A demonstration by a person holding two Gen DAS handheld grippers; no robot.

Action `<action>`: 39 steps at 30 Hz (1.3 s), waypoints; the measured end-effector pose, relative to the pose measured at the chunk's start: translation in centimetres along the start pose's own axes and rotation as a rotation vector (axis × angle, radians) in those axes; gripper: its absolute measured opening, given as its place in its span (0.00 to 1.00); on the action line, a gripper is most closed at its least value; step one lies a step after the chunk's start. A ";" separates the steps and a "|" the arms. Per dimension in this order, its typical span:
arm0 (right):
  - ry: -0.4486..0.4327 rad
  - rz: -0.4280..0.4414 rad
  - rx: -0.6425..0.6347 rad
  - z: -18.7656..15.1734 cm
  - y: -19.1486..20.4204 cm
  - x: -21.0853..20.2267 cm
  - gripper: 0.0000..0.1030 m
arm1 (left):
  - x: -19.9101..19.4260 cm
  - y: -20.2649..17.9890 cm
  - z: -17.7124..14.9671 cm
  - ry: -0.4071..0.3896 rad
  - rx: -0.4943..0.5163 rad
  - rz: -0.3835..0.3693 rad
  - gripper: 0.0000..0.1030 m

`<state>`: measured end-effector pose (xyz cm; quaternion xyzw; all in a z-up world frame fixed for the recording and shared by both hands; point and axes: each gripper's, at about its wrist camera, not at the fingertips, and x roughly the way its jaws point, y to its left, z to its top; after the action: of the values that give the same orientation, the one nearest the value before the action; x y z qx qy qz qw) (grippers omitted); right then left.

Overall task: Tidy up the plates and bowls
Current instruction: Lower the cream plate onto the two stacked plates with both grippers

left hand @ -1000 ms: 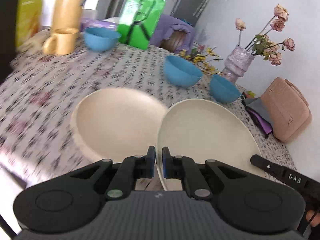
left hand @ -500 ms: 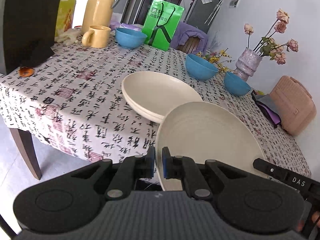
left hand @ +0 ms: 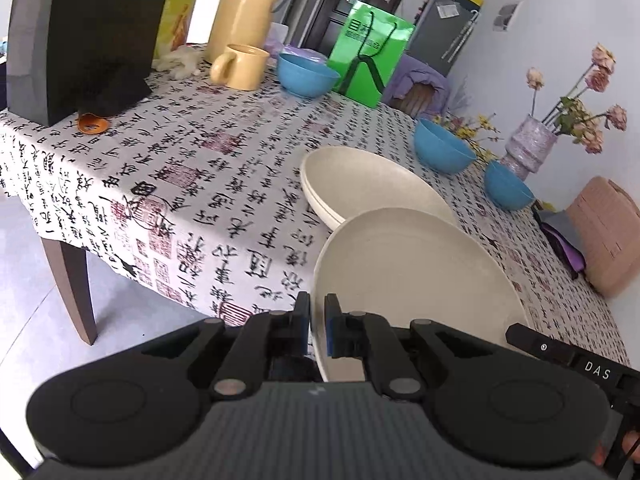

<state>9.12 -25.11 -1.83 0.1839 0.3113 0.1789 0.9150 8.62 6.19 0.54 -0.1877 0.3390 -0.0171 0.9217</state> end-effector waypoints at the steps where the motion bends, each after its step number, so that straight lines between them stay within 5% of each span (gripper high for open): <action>1: 0.003 0.004 0.000 0.2 0.1 0.3 0.08 | 0.1 0.2 0.3 -0.001 -0.007 0.002 0.07; 23: 0.021 -0.052 0.016 8.4 0.2 9.8 0.10 | 8.9 0.2 10.9 -0.010 0.000 -0.016 0.07; 39: 0.030 -0.097 0.011 11.7 -0.5 14.1 0.10 | 13.7 0.1 14.1 0.035 -0.004 -0.037 0.07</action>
<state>27.13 -21.98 -0.49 0.1710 0.3346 0.1355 0.9168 28.02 8.83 1.89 -0.1954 0.3517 -0.0368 0.9148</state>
